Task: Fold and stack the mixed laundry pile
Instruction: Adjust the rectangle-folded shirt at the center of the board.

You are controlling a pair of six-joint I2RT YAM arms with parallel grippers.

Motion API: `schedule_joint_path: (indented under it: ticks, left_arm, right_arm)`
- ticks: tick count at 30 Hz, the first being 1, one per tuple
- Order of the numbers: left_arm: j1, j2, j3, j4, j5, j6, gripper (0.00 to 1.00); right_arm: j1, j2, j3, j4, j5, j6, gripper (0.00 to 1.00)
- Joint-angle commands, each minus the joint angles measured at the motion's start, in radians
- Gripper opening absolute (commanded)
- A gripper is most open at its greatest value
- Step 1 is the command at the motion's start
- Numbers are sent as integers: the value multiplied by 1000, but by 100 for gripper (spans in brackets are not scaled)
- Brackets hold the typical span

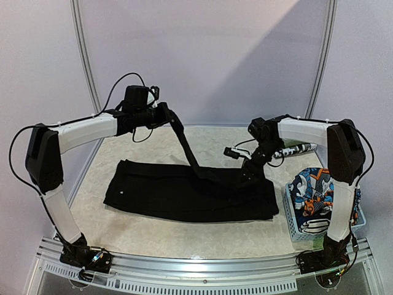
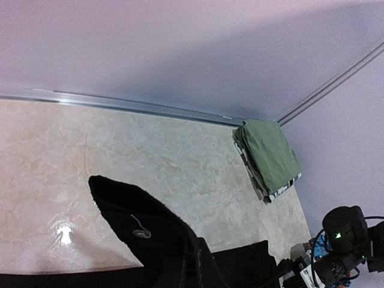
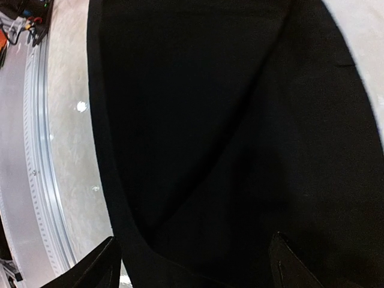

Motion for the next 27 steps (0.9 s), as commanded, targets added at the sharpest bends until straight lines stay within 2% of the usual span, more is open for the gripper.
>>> schedule_joint_path:
  ticks: [1,5,10,12,15,18,23,27]
  left_arm:
    - [-4,-114,-107,28,141,-19,7]
    - [-4,-229,-226,-91,165,17,7]
    - [-2,-403,-377,-373,47,119,16]
    - [1,-468,-427,-455,-39,142,24]
    - [1,-538,-480,-543,-181,163,48]
    - [2,-570,-511,-576,-196,143,58]
    - [11,-605,-610,-568,-214,19,70]
    - [51,-619,-696,-503,-206,-54,71]
  right_arm:
    - [15,-23,-7,5,-14,-19,86]
    - [22,-9,-9,4,-9,-16,86]
    - [23,-9,-20,7,-3,-17,87]
    - [23,-11,-24,18,5,-14,87]
    - [23,-13,-36,73,56,29,87]
    - [23,-18,-44,123,92,103,88]
    - [36,-18,3,138,27,221,87]
    - [93,-4,-7,151,87,287,87]
